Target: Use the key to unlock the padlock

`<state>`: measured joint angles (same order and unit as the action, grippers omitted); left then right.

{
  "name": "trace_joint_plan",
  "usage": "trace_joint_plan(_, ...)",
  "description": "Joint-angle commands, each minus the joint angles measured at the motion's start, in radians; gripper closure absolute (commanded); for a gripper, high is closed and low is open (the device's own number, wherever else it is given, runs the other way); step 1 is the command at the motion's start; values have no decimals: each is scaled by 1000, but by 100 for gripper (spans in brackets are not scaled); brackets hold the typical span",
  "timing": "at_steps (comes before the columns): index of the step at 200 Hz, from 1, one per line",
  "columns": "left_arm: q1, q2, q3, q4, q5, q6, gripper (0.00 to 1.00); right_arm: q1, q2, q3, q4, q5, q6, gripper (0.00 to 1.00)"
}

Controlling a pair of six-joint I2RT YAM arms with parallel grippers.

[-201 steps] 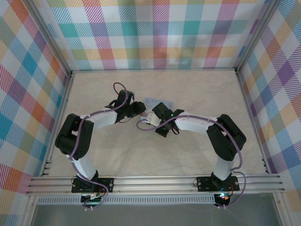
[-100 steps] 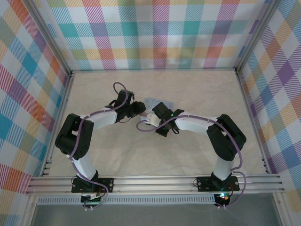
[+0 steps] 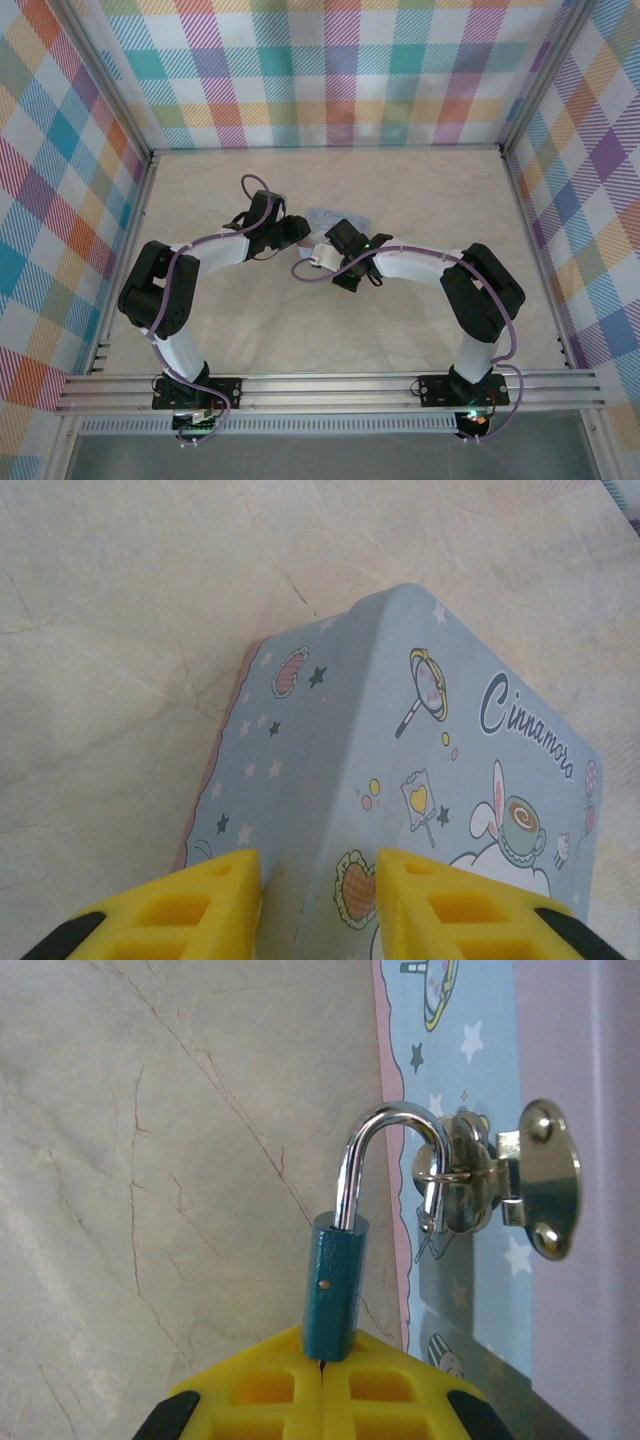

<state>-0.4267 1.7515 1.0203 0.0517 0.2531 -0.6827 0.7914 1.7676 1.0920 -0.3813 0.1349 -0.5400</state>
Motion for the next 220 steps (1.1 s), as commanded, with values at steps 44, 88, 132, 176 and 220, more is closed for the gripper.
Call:
trace_joint_plan(44,16,20,23,-35,14,18,65,7,-29,-1,28,-35,-63,98)
trace_joint_plan(88,16,19,23,-34,16,19,65,7,-39,-5,24,-32,-67,98)
trace_joint_plan(132,16,22,22,-28,29,10,65,7,-11,25,38,-46,-109,98)
trace_joint_plan(176,16,29,17,-15,34,-2,65,17,29,80,48,-69,-120,98)
trace_joint_plan(220,16,26,18,-19,20,-2,65,29,14,77,53,-73,-109,98)
